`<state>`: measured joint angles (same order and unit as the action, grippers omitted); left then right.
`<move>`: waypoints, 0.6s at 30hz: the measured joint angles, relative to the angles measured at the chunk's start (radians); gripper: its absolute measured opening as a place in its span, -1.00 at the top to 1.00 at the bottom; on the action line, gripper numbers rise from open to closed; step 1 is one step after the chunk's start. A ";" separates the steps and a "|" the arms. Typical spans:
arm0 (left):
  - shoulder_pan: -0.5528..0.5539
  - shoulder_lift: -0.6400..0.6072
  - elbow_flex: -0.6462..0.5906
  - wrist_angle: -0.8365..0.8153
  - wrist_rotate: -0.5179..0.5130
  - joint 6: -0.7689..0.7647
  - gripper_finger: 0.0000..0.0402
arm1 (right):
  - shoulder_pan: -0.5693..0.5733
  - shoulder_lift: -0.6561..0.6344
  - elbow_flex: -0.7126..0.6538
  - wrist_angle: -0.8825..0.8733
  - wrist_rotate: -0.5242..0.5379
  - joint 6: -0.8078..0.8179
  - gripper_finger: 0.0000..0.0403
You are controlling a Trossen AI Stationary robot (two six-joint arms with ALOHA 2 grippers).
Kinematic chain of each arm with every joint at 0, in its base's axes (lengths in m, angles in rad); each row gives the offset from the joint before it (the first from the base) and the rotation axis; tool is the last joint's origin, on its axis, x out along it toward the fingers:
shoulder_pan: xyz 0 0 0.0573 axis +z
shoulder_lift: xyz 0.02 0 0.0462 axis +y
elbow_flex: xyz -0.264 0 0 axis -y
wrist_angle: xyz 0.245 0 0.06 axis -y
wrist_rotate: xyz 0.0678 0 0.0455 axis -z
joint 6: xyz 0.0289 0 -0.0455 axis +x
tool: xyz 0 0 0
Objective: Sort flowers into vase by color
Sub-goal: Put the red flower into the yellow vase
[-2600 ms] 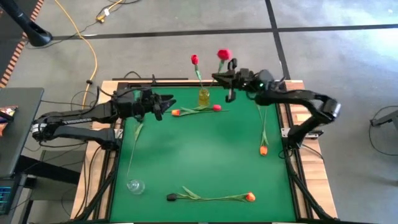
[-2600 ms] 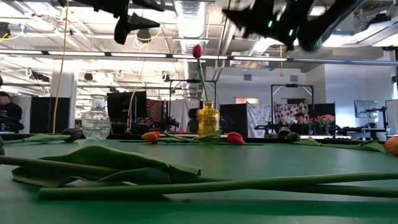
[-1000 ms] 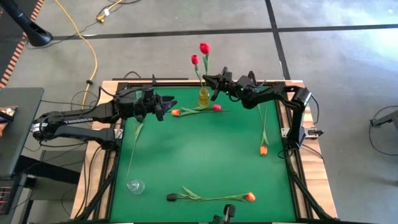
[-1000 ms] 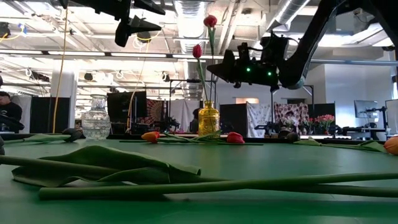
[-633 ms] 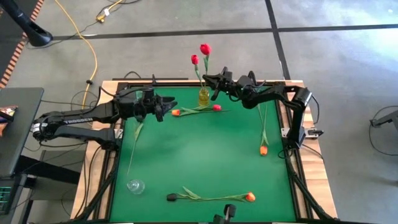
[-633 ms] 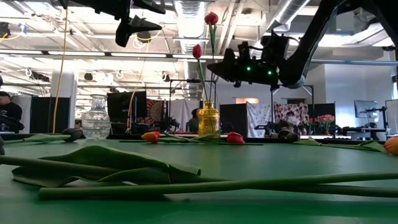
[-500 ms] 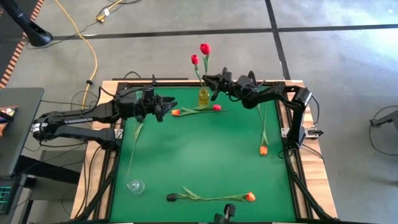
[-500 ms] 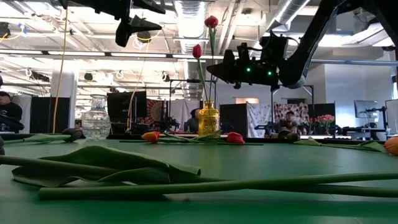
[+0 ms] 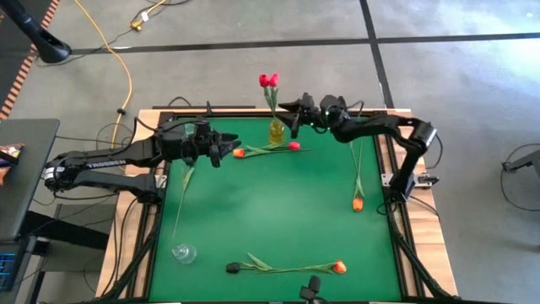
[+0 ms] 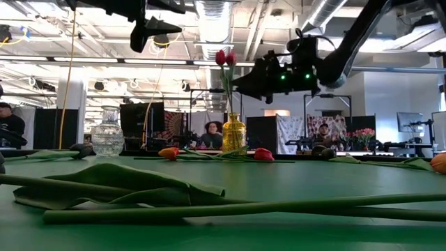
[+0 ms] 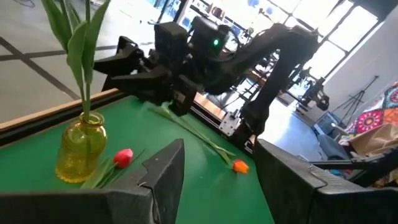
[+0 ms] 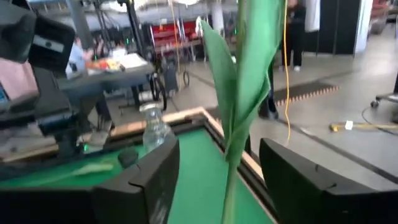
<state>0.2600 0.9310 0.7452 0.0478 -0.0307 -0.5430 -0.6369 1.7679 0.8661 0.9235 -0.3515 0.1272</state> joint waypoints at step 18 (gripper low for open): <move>0.001 0.104 0.000 -0.124 -0.007 0.253 0.10 | 0.123 -0.394 0.000 -0.759 -0.020 -0.225 -0.28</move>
<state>0.2614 1.0347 0.7452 -0.0762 -0.0378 -0.2901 -0.5140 1.3744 0.8661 0.1650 -0.3712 -0.0978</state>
